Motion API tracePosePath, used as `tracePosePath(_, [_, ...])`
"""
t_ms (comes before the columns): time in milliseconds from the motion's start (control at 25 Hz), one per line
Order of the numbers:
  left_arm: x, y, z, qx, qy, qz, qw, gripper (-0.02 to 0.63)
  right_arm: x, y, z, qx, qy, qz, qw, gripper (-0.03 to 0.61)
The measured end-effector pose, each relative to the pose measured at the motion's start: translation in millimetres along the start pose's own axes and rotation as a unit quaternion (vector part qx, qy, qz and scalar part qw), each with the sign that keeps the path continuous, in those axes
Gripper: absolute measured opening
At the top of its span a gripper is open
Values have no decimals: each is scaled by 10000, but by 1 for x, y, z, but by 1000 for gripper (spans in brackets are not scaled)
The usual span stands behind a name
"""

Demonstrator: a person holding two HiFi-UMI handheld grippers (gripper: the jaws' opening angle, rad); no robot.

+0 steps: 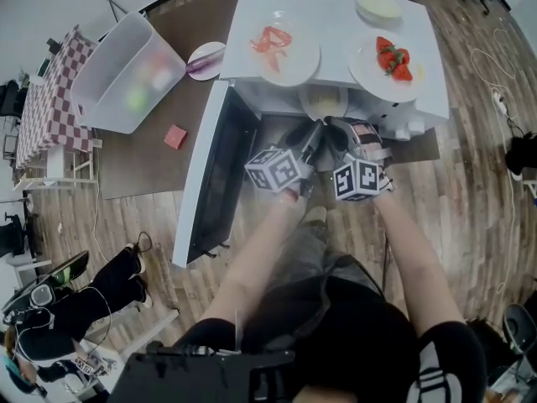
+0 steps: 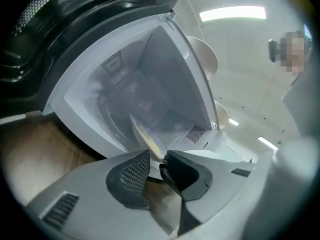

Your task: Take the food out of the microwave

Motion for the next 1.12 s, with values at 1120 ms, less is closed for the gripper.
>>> tracePosePath(1120, [1,-12,6,-972,-19,60,9952,83,-30,6,33,4345,371,-553,8982,115])
Point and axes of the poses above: the fingertips, and each gripper's own axes: x forward along the fingers, y to its right, z out of its underside, the point moved 4 cm from there along -x, backward along the fingers, and after that the axes turned 3 degrees about -y, right-handed, at the moved point
